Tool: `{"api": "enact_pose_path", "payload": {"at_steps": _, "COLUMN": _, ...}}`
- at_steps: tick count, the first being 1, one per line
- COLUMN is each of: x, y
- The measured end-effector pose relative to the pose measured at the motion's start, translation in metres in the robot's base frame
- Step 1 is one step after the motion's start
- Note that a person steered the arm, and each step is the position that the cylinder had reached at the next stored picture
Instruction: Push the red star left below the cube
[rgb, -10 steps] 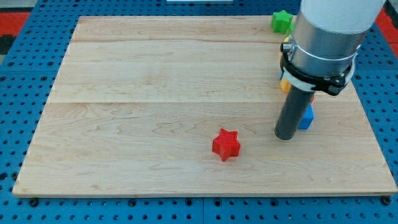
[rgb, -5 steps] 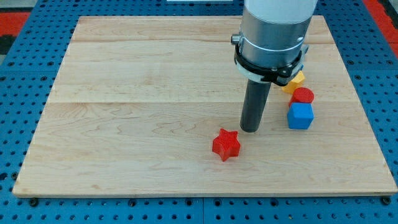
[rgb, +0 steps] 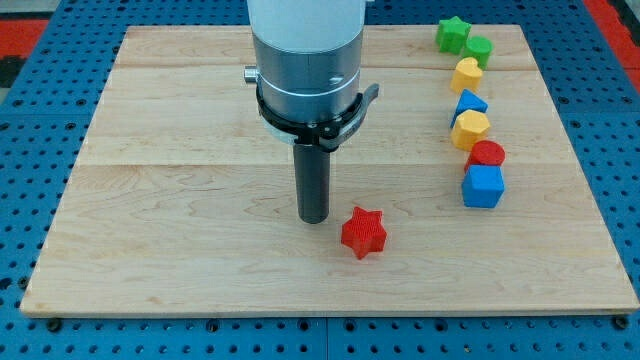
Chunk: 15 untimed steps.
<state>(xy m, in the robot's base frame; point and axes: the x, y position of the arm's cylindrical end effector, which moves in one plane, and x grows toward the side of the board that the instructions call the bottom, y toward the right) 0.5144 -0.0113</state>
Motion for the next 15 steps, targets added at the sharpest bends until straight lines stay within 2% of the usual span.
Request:
{"api": "enact_pose_path", "payload": {"at_steps": 2, "x": 0.027, "y": -0.007}}
{"api": "enact_pose_path", "payload": {"at_steps": 6, "x": 0.029, "y": 0.02}}
{"api": "enact_pose_path", "payload": {"at_steps": 10, "x": 0.034, "y": 0.07}}
{"api": "enact_pose_path", "payload": {"at_steps": 15, "x": 0.026, "y": 0.073}}
